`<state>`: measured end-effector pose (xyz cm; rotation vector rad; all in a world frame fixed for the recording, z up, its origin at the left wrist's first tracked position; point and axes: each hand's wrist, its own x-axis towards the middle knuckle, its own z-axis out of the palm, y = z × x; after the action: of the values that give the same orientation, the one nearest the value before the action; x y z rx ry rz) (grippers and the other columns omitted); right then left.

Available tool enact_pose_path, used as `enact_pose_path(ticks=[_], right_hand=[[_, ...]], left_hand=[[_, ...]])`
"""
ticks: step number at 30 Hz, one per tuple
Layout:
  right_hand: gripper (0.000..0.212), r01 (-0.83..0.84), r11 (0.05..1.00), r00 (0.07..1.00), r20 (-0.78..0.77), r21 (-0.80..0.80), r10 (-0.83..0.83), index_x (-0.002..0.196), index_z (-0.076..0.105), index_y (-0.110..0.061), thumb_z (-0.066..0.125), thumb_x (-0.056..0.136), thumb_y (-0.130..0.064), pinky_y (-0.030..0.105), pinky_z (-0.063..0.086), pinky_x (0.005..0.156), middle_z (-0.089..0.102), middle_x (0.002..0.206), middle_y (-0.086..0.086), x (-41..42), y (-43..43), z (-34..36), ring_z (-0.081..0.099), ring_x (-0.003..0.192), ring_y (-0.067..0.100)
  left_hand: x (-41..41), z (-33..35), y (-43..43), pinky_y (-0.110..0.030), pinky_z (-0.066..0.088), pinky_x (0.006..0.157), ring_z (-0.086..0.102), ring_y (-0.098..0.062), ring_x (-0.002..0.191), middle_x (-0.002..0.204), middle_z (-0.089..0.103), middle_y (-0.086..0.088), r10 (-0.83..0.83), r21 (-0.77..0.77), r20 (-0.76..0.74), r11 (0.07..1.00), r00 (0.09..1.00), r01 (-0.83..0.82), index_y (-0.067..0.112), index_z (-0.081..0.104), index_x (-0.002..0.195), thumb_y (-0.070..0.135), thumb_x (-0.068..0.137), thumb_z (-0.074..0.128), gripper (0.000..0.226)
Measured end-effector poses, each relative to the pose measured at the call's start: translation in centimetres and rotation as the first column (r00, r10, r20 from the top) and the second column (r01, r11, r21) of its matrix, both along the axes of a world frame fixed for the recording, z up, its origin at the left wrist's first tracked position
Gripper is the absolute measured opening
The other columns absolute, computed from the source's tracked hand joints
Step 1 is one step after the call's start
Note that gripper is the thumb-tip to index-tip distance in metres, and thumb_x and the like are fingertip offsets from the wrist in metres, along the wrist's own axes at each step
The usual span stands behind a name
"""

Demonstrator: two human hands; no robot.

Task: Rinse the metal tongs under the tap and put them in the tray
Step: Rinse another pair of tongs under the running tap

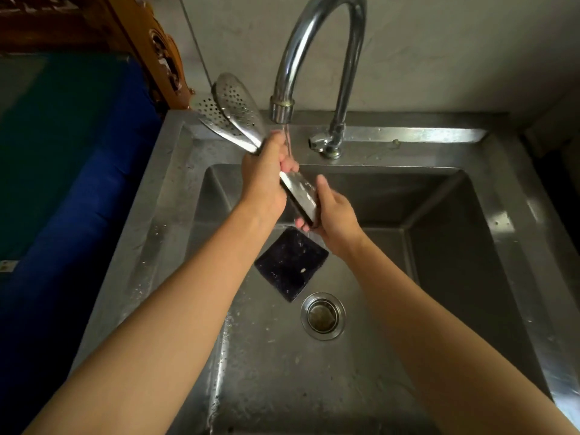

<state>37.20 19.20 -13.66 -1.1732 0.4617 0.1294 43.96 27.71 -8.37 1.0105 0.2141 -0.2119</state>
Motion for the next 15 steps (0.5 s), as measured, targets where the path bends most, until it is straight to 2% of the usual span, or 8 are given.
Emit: enact_pose_path(ticks=[2, 5, 8, 10, 12, 14, 15], right_hand=[[0.045, -0.173, 0.981, 0.985, 0.038, 0.083, 0.171, 0.101, 0.063, -0.008, 0.039, 0.096, -0.046, 0.023, 0.05, 0.046, 0.069, 0.074, 0.011, -1.1, -0.7, 0.0, 0.062, 0.053, 0.016], [0.043, -0.409, 0.877, 0.912, 0.092, 0.252, 0.399, 0.116, 0.058, -0.01, 0.04, 0.095, -0.043, 0.019, 0.047, 0.048, 0.069, 0.087, 0.01, -1.6, -2.1, 1.0, 0.056, 0.059, 0.012], [0.034, -0.565, 0.779, 0.822, 0.097, 0.272, 0.561, 0.11, 0.052, -0.01, 0.037, 0.097, -0.038, 0.018, 0.04, 0.046, 0.058, 0.081, 0.008, -1.4, -2.6, 2.4, 0.047, 0.059, 0.013], [0.031, -0.619, 0.769, 0.784, 0.066, 0.159, 0.617, 0.098, 0.049, -0.011, 0.038, 0.098, -0.039, 0.017, 0.033, 0.042, 0.049, 0.072, 0.005, -1.2, -2.2, 3.2, 0.041, 0.054, 0.012], [0.028, -0.609, 0.793, 0.793, 0.036, -0.011, 0.609, 0.091, 0.046, -0.011, 0.039, 0.098, -0.038, 0.017, 0.028, 0.04, 0.046, 0.067, 0.002, -1.1, -1.5, 3.7, 0.038, 0.05, 0.01], [0.025, -0.551, 0.807, 0.826, 0.001, -0.212, 0.564, 0.089, 0.043, -0.011, 0.039, 0.098, -0.035, 0.02, 0.03, 0.041, 0.047, 0.066, 0.002, -1.3, -1.1, 3.9, 0.039, 0.049, 0.01], [0.025, -0.511, 0.784, 0.842, -0.02, -0.353, 0.539, 0.089, 0.043, -0.01, 0.04, 0.098, -0.034, 0.022, 0.034, 0.042, 0.049, 0.068, 0.003, -1.3, -1.0, 3.9, 0.042, 0.05, 0.012]], left_hand=[[-0.1, -0.1, 0.3, -0.019, 0.031, 0.04, 0.026, -0.005, 0.032, 0.038, 0.033, 0.01, -0.061, -0.098, -0.038, 0.994, 0.997, 0.057, 0.02, 0.06, 0.048, 0.014, 0.086, 0.058, 0.039], [0.0, -0.5, 0.9, -0.016, 0.027, 0.036, 0.027, -0.002, 0.029, 0.034, 0.034, 0.008, -0.17, -0.244, -0.039, 0.957, 0.985, 0.155, 0.021, 0.053, 0.054, 0.021, 0.089, 0.055, 0.036], [0.0, -1.0, 1.4, -0.014, 0.028, 0.034, 0.032, -0.002, 0.028, 0.037, 0.04, 0.008, -0.258, -0.365, 0.009, 0.899, 0.966, 0.244, 0.017, 0.05, 0.062, 0.024, 0.088, 0.053, 0.026], [0.0, -1.2, 1.5, -0.013, 0.029, 0.033, 0.035, -0.002, 0.029, 0.043, 0.044, 0.008, -0.275, -0.442, 0.004, 0.862, 0.962, 0.248, 0.016, 0.053, 0.066, 0.026, 0.086, 0.054, 0.023], [-0.1, -1.4, 1.3, -0.013, 0.031, 0.034, 0.037, -0.002, 0.034, 0.05, 0.045, 0.009, -0.24, -0.465, -0.048, 0.864, 0.969, 0.192, 0.016, 0.054, 0.069, 0.028, 0.087, 0.054, 0.022], [-0.3, -1.3, 1.0, -0.015, 0.035, 0.039, 0.042, -0.003, 0.042, 0.057, 0.049, 0.007, -0.177, -0.401, -0.117, 0.909, 0.977, 0.116, 0.017, 0.055, 0.073, 0.029, 0.088, 0.055, 0.019], [-0.4, -1.3, 0.7, -0.016, 0.039, 0.042, 0.047, -0.005, 0.046, 0.062, 0.052, 0.006, -0.139, -0.328, -0.15, 0.941, 0.979, 0.083, 0.017, 0.056, 0.074, 0.028, 0.087, 0.057, 0.018]])
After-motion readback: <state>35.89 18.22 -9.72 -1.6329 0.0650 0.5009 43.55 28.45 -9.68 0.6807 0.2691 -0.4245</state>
